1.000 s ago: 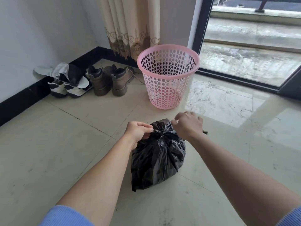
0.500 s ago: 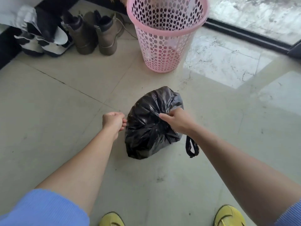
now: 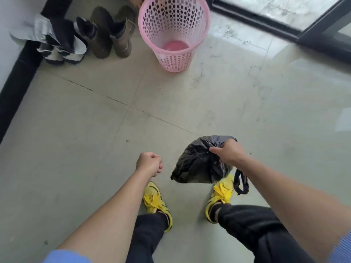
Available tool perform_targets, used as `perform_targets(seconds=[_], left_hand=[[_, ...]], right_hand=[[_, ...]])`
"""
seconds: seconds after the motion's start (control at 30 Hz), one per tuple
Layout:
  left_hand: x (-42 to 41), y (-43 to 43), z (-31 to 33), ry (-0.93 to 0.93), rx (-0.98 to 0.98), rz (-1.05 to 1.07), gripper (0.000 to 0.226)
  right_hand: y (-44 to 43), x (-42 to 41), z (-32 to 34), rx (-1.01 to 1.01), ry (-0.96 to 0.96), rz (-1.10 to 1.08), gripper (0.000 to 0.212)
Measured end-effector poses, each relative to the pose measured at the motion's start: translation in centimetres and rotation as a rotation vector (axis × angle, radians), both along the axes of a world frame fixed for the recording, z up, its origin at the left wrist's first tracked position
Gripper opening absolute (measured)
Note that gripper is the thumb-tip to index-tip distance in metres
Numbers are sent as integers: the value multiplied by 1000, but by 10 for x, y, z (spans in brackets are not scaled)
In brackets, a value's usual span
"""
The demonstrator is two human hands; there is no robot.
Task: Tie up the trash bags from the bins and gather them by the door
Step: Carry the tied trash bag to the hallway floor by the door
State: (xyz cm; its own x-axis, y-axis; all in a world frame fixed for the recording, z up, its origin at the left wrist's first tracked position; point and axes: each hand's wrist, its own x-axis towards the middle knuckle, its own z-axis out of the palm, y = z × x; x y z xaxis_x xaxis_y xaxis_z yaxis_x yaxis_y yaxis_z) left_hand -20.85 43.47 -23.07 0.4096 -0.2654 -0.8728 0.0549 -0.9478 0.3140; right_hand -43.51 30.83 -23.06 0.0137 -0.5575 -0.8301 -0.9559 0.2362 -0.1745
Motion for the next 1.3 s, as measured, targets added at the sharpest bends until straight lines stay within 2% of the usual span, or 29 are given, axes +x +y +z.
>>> perform_targets(seconds=[0.27, 0.5, 0.8, 1.03, 1.3], left_hand=[[-98, -43, 188, 80, -51, -318, 15], [-188, -56, 314, 186, -154, -673, 12], [-313, -26, 407, 50, -249, -1482, 11], [-474, 78, 457, 73, -376, -1966, 14], [-665, 300, 489, 226, -460, -2388, 20]], right_hand=[[51, -133, 195, 61, 144, -118, 40], [129, -228, 327, -70, 206, -382, 29], [304, -310, 436, -106, 276, -846, 33], [488, -366, 480, -50, 274, -1256, 41], [716, -428, 500, -30, 242, -1649, 47]])
